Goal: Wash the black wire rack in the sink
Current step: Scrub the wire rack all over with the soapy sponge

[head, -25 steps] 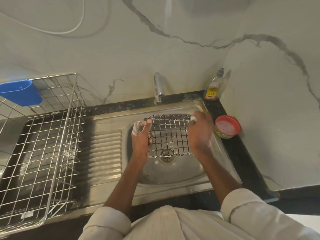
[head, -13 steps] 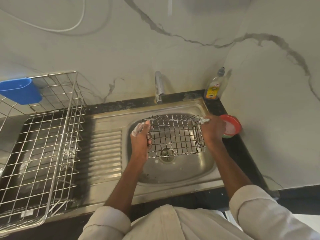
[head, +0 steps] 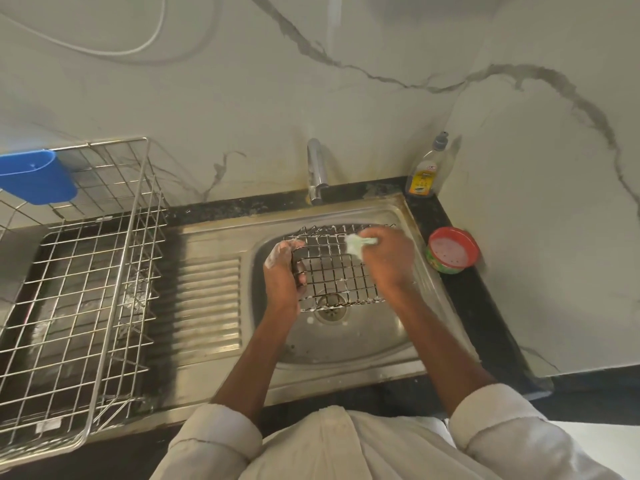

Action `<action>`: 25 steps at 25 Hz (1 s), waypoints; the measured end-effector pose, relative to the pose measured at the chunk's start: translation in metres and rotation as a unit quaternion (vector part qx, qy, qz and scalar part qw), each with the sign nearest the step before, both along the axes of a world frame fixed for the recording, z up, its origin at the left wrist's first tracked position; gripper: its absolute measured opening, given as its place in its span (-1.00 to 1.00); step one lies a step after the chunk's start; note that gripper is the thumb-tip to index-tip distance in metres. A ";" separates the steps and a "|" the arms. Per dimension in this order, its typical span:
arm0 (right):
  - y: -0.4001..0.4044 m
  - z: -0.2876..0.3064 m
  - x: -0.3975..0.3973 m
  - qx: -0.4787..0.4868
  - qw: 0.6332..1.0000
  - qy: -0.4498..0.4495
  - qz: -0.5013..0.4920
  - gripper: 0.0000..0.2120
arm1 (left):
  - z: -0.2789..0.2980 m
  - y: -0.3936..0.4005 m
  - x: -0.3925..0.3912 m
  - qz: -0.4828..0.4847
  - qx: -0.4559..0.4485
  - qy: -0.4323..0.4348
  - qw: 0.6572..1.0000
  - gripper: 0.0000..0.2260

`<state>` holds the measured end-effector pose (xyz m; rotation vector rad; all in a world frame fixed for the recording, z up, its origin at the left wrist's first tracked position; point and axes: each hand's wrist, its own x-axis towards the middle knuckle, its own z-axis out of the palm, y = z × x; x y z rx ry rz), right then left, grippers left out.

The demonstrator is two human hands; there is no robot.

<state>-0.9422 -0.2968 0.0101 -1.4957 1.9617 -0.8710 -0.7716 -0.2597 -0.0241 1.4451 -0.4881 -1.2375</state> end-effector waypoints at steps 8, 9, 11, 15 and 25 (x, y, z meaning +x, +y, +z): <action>0.017 0.001 0.020 -0.032 0.985 0.141 0.095 -0.71 | 0.001 -0.001 -0.005 0.011 0.005 0.023 1.000 -0.63; 0.027 0.006 0.038 -0.039 0.982 0.096 0.157 -0.72 | -0.001 -0.001 -0.006 0.012 0.001 0.022 1.000 -0.65; 0.039 0.009 0.053 -0.026 0.971 -0.013 0.237 -0.73 | -0.005 0.000 -0.006 0.019 -0.012 0.021 1.000 -0.68; 0.018 0.000 0.004 0.052 0.994 0.024 0.093 -0.72 | -0.005 0.007 0.006 0.028 0.022 0.019 0.999 -0.78; 0.043 0.006 0.058 -0.009 0.979 -0.005 0.202 -0.76 | 0.003 0.003 0.011 0.033 -0.002 0.009 0.999 -0.75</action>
